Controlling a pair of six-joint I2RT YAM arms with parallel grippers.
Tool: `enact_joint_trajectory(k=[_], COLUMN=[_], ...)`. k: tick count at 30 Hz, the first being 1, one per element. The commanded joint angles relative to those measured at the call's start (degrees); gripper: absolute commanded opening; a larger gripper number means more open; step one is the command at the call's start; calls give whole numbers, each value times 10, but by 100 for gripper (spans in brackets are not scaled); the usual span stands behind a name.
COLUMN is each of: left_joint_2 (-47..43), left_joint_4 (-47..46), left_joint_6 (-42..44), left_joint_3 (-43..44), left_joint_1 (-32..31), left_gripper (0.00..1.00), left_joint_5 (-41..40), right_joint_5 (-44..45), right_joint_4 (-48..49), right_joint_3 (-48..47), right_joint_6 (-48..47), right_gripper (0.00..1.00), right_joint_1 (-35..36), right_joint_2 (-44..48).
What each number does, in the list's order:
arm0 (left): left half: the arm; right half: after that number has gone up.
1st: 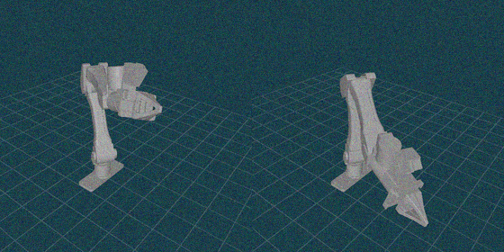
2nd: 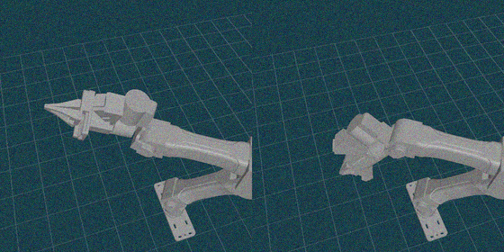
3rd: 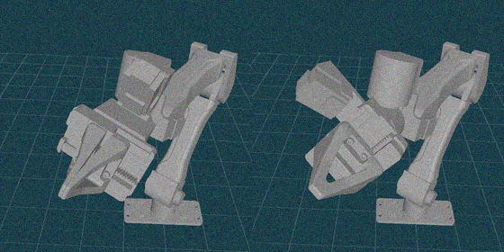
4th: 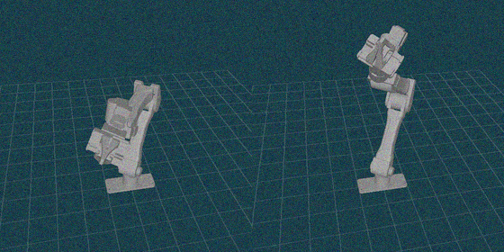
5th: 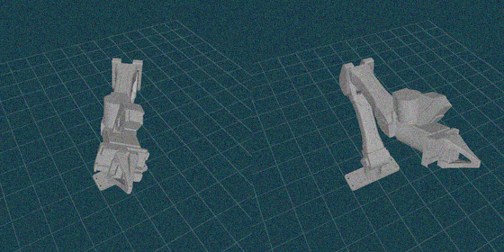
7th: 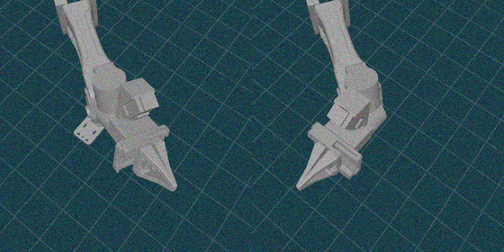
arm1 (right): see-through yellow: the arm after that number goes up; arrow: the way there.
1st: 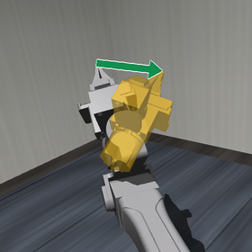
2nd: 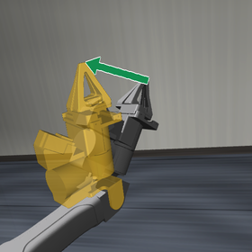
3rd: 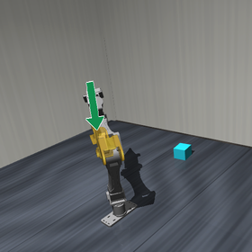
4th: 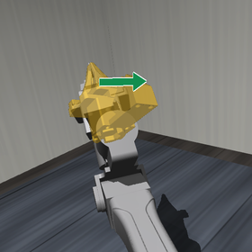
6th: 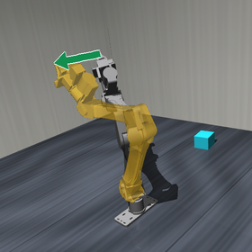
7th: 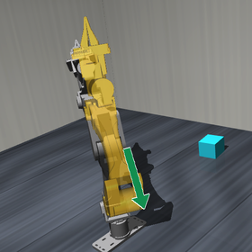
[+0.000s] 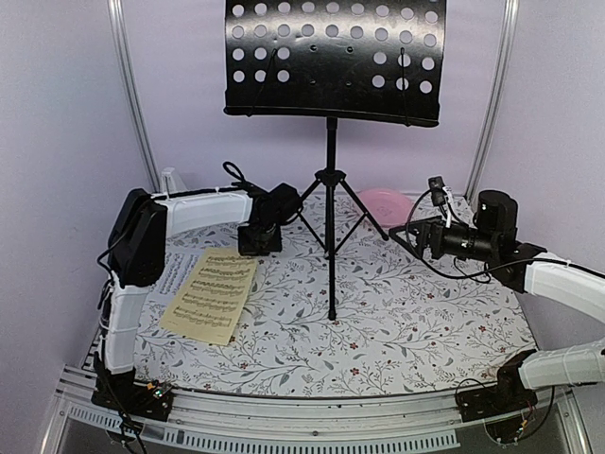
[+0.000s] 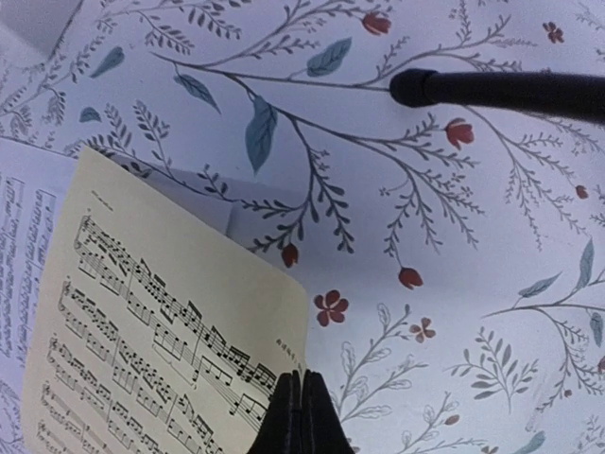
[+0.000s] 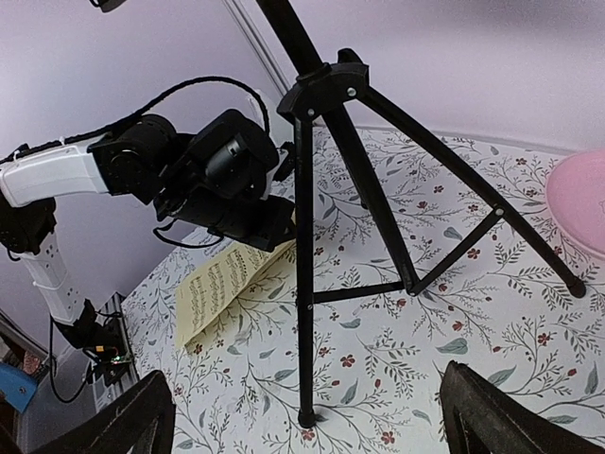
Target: Set up the instrument practice props
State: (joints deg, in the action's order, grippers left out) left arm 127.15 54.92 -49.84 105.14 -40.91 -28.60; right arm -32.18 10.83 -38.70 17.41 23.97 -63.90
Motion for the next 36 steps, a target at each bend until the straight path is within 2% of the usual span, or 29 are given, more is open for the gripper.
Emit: enact_joint_trajectory(k=[1,6,10,13,16,22,25,31,36], left_joint_2=[27,-11,-83,-168,-245,-349,-360,-357,-349], left_joint_4=[-23,-96,-123,-156,-229,-325,-354,-374,-386], left_joint_6=[-50,-42,-16,6,28,56,61,42,-17], left_joint_3=[26,-22,-90,-178,-292,-459,-515,-577,-602], left_joint_1=[-19,-19,-16,1,29,75,91,84,32], left_gripper=[3,39,50,53,53,54,55,54,53], left_joint_5=[76,133,112,116,149,196,231,245,241], right_joint_5=[-16,-32,-37,-36,-35,-23,-12,-3,11], right_joint_4=[-20,-26,-32,-36,-40,-58,-62,-60,-56], right_joint_3=[13,16,13,10,8,6,5,-5,-14], right_joint_6=[10,20,25,25,24,8,4,3,2], right_gripper=[100,100,100,99,99,98,97,97,96], right_joint_1=[2,4,13,25,41,86,114,152,181], right_joint_2=[28,37,39,41,41,43,47,42,20])
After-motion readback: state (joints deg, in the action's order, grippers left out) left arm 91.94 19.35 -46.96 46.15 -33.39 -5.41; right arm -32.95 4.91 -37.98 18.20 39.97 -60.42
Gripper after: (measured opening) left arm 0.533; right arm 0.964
